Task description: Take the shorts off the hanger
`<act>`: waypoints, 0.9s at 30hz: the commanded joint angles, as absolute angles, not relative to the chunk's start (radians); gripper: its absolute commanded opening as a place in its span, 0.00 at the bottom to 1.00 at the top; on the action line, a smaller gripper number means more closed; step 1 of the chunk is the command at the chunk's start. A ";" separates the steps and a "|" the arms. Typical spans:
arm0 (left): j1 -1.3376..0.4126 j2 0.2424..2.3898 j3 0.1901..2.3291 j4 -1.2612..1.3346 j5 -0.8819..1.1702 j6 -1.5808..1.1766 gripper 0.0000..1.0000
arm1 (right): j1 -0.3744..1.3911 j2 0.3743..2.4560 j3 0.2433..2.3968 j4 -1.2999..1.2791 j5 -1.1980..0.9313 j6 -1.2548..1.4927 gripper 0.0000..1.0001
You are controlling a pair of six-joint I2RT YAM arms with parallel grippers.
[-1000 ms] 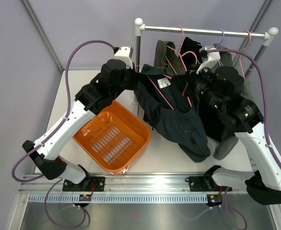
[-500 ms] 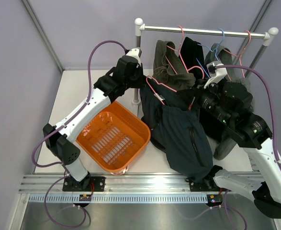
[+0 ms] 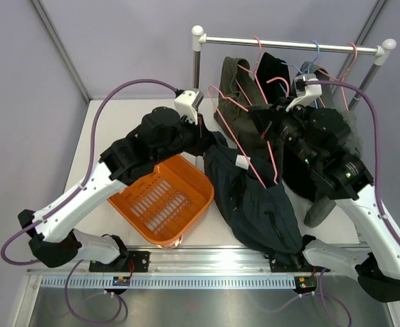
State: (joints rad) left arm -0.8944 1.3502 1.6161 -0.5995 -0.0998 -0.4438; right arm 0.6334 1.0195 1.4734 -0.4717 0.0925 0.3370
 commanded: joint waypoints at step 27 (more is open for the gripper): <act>-0.942 1.066 2.105 -0.290 -0.439 0.083 0.00 | 0.644 1.284 1.816 -0.488 0.281 0.304 0.00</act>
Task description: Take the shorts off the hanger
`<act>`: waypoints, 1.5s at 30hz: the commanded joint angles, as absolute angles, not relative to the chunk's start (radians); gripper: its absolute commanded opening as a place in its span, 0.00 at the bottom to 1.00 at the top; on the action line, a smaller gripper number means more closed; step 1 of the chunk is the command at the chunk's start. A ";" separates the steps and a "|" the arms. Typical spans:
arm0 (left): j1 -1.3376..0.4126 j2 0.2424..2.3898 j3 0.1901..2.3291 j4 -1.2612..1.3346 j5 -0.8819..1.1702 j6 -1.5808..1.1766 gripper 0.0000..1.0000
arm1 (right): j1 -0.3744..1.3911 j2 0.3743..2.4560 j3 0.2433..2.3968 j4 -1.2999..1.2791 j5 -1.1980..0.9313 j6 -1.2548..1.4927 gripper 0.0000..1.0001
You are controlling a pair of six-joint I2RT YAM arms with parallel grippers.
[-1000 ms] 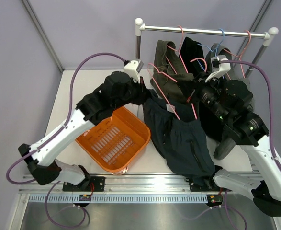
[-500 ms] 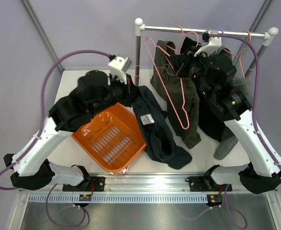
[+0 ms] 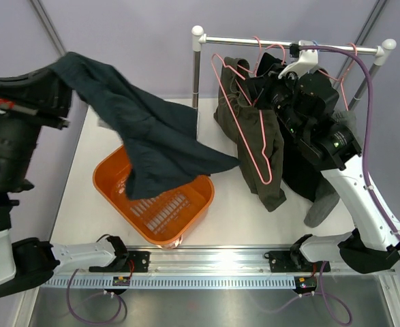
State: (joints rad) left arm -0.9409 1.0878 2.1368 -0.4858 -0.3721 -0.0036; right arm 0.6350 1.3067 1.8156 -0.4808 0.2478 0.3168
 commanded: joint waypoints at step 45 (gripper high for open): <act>-0.574 0.765 1.080 -0.637 -0.302 -0.380 0.11 | 0.644 1.443 1.914 -0.577 0.213 0.253 0.00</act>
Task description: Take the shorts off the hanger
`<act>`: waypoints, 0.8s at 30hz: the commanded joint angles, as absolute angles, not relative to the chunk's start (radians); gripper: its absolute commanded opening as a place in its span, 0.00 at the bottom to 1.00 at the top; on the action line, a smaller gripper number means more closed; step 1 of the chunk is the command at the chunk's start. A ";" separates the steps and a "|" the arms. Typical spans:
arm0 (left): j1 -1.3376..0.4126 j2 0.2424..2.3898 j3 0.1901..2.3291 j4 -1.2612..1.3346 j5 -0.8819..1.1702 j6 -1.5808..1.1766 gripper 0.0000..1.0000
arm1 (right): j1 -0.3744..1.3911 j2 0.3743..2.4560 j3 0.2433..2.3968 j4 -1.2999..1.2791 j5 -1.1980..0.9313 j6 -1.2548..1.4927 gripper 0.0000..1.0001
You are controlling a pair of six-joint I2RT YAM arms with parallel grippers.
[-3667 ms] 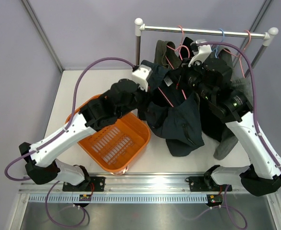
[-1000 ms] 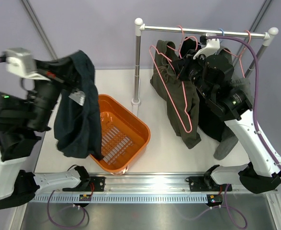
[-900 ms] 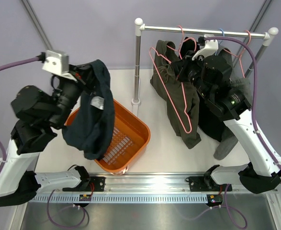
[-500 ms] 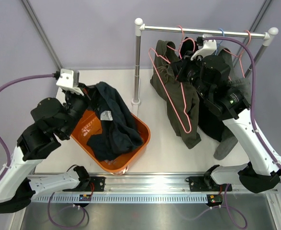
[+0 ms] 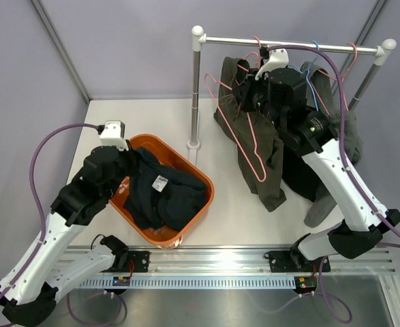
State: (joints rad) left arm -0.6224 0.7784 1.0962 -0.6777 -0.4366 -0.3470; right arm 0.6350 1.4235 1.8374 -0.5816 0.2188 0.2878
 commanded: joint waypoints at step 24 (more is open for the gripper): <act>-0.480 0.741 0.939 -0.541 -0.089 -0.356 0.99 | 0.641 1.927 2.491 -0.710 0.342 0.109 0.00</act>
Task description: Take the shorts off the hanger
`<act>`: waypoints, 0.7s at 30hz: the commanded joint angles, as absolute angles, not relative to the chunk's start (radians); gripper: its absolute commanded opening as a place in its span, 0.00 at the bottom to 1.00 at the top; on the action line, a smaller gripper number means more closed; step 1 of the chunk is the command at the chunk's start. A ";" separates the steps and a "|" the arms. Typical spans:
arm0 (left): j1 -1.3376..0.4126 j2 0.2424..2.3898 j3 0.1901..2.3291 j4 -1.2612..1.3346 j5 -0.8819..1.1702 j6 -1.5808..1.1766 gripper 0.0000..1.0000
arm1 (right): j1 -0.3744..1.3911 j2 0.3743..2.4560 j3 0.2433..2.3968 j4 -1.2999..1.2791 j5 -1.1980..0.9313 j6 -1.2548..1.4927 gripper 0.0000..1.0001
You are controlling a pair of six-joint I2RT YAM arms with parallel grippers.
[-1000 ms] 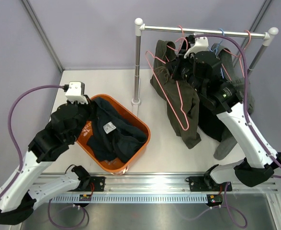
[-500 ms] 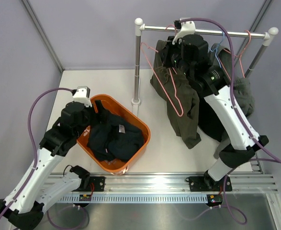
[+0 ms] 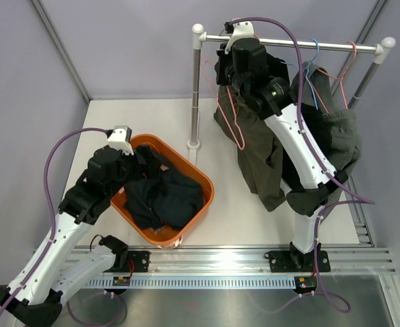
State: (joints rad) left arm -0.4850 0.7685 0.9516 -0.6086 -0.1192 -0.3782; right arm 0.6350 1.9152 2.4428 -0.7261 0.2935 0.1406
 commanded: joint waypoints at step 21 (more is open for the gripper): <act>-0.480 0.724 0.910 -0.534 -0.086 -0.345 0.99 | 0.640 1.988 2.454 -0.624 0.408 0.060 0.00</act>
